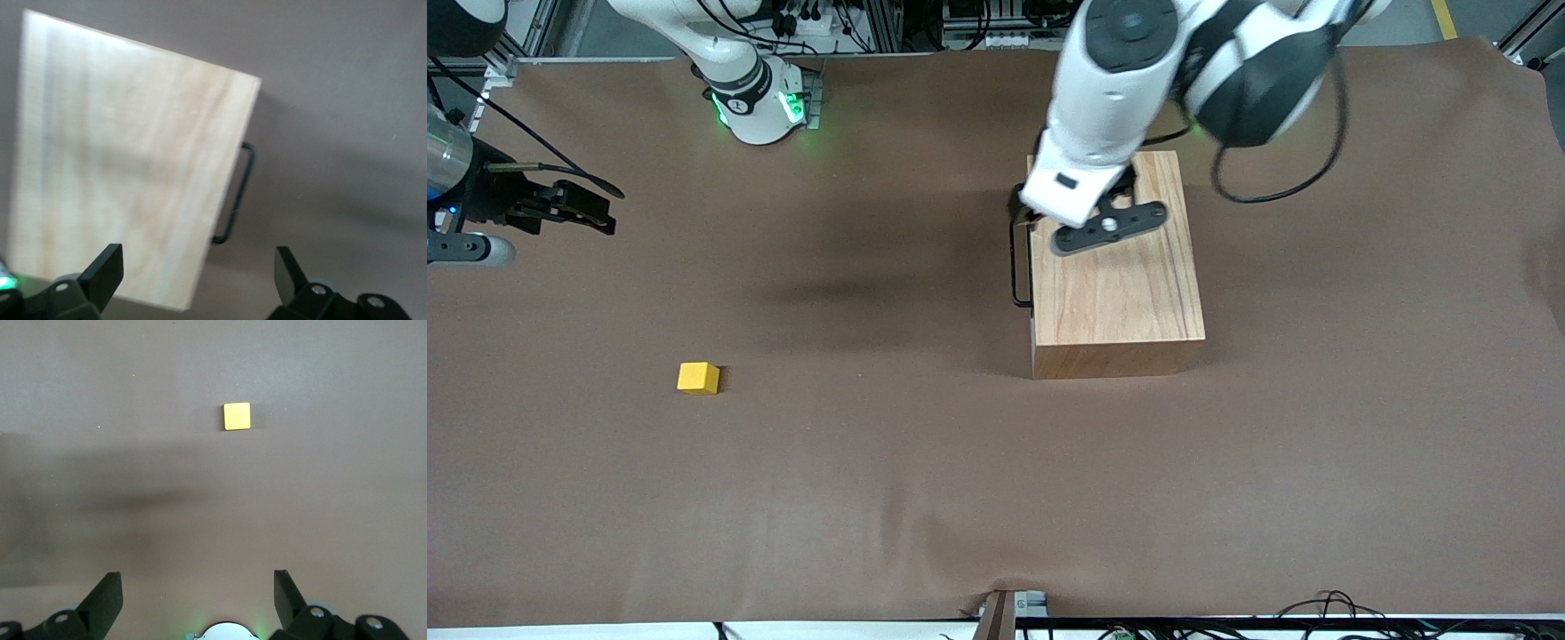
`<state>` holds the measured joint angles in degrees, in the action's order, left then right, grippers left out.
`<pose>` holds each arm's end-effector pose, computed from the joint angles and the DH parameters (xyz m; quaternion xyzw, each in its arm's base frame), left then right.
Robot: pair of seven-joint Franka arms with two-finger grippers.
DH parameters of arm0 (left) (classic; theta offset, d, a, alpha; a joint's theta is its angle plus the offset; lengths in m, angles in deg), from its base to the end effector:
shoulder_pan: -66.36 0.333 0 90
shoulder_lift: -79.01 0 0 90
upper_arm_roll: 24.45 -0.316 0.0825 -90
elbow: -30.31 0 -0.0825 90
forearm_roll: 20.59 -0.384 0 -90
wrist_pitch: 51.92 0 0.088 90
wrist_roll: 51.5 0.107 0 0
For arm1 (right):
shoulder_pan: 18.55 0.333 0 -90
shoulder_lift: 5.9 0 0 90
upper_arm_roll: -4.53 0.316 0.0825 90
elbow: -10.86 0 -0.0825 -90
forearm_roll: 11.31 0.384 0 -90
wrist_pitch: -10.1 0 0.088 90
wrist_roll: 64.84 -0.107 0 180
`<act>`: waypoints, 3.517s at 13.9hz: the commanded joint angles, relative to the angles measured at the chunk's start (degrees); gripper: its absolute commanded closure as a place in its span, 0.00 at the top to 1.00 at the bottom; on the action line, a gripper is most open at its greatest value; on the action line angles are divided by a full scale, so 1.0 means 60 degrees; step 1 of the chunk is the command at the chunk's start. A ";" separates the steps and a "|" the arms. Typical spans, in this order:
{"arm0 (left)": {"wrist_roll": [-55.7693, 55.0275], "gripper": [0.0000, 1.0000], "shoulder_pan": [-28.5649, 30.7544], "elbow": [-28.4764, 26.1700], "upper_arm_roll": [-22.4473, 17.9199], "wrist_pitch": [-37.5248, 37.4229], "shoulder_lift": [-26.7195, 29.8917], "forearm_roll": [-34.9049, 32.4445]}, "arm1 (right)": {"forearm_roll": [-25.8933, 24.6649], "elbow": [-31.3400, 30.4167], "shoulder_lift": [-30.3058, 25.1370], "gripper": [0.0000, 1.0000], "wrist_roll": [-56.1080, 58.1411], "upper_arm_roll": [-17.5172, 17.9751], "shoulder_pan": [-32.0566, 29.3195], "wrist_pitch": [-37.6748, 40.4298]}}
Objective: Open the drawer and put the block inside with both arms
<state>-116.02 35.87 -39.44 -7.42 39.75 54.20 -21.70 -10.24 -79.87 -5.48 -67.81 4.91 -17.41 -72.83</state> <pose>0.4888 -0.4677 0.5353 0.9858 0.1590 -0.0522 0.0158 0.5419 0.0166 0.6047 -0.9973 0.0121 0.0720 0.0065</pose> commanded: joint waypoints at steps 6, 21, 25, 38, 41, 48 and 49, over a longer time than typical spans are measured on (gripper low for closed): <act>-0.0480 1.00 -0.4584 0.1370 -0.3921 0.0512 -0.2453 -0.0225 | -0.0148 -0.0113 -0.0041 1.00 0.0128 0.0053 -0.0013 -0.0299; 0.0589 1.00 -0.5524 0.1370 -0.4493 0.0115 -0.4053 -0.1251 | -0.0016 -0.0025 0.0003 1.00 0.0098 0.0038 -0.0101 -0.0504; 0.0765 1.00 -0.5539 0.1370 -0.4478 0.0364 -0.4214 -0.1382 | -0.0163 0.0208 0.0033 1.00 -0.0003 0.0053 -0.0100 -0.0592; 0.0662 1.00 -0.5553 0.1400 -0.4244 0.1639 -0.4434 -0.1265 | 0.0028 0.0459 0.0632 1.00 0.0069 0.0038 -0.0438 -0.1850; 0.0589 1.00 -0.5553 0.1400 -0.4098 0.2253 -0.4449 -0.1251 | -0.0001 0.0459 0.1187 1.00 0.0084 0.0067 -0.0336 -0.2260; 0.0384 1.00 -0.5553 0.1502 -0.4010 0.2855 -0.4390 -0.1075 | -0.0076 0.0473 0.2053 1.00 -0.0019 0.0068 -0.0188 -0.2379; 0.0384 1.00 -0.5553 0.1546 -0.4010 0.2856 -0.4390 -0.1075 | -0.0090 0.0473 0.2141 1.00 -0.0033 0.0068 -0.0189 -0.2394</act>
<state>-112.86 2.70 -32.73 -31.58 56.27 28.95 -28.71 -10.25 -78.66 5.30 -67.57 5.22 -18.16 -87.64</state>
